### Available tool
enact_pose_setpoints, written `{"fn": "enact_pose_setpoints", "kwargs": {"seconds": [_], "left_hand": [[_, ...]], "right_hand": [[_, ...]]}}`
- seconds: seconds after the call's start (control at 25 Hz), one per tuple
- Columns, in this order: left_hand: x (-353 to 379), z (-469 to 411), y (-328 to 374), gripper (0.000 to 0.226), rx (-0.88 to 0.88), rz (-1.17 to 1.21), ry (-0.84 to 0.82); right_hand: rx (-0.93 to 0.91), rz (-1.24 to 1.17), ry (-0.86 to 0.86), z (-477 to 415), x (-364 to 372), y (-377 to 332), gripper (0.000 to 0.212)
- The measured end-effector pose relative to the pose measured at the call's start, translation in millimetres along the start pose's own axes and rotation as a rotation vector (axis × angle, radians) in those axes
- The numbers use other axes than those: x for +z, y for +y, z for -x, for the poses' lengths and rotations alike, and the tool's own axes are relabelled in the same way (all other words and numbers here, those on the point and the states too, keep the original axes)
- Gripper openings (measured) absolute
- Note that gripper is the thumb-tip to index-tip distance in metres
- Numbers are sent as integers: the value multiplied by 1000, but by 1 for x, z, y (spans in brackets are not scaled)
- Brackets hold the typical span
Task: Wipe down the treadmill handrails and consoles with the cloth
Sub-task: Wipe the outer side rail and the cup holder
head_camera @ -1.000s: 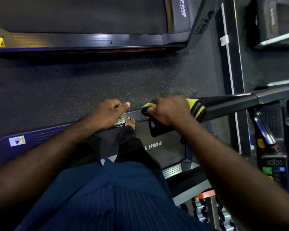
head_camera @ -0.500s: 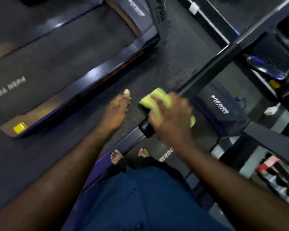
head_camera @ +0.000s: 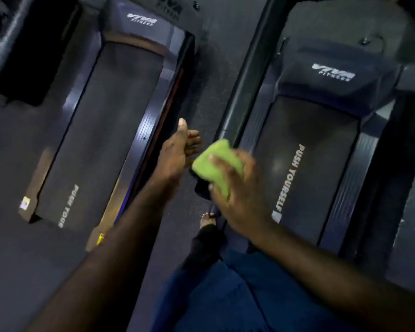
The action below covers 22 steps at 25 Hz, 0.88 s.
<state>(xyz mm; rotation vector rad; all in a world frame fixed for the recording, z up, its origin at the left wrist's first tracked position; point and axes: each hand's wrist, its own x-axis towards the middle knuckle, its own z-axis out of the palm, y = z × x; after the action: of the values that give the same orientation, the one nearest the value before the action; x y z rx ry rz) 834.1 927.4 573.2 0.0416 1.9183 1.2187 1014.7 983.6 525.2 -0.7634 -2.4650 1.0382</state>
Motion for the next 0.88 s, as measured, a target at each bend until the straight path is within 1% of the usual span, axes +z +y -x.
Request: {"fn": "enact_pose_setpoints", "kwargs": {"seconds": [0.04,0.12,0.16,0.2,0.24,0.28,0.32,0.36,0.4,0.44,0.48,0.52,0.56,0.6,0.64,0.68,0.72,0.76,0.88], "left_hand": [[3,-8,7,57,3,-25,-43],[11,-18,21,52,30,-90,-152],[19,-21,24,51,54,-165,-217],[28,-22,24,55,91,-260,-256],[39,-20,22,63,132,-355,-271],[49,-17,16,74,177,-439,-269],[57,-12,10,85,234,-526,-239],[62,-8,3,95,306,-618,-188],[64,-6,-3,102,379,-703,-132],[65,-8,-8,103,427,-762,-96],[67,-7,-7,102,456,-802,-81],[68,-10,-8,99,475,-825,-69],[70,-12,-9,96,491,-838,-54],[72,-13,-10,95,501,-843,-29],[75,-14,-11,93,512,-841,-5],[77,-14,-12,92,529,-835,10],[77,-14,-13,92,539,-826,17],[76,-13,-14,91,543,-812,20],[75,-11,-13,88,496,-797,-9]], "right_hand": [[47,-66,-36,29,8,-9,62],[143,-212,-6,45,22,-11,62],[196,-267,66,37,31,-8,61],[254,-323,153,27,39,-7,59],[355,-429,251,15,46,-5,58],[519,-593,358,10,52,-6,55],[753,-826,442,12,58,-15,49],[978,-1102,471,21,62,-31,41],[1128,-1367,480,33,64,-51,37],[1195,-1536,454,44,65,-70,37],[1191,-1669,450,50,63,-86,40],[1212,-1763,486,46,60,-90,44],[1264,-1816,527,34,60,-83,46],[1327,-1827,517,20,62,-67,47],[1338,-1861,506,5,68,-47,49],[1313,-1889,499,-8,73,-27,52],[1342,-1924,503,-17,75,-15,56],[1331,-1929,470,-17,76,-12,60],[1252,-2028,399,19,75,-36,61]]}}
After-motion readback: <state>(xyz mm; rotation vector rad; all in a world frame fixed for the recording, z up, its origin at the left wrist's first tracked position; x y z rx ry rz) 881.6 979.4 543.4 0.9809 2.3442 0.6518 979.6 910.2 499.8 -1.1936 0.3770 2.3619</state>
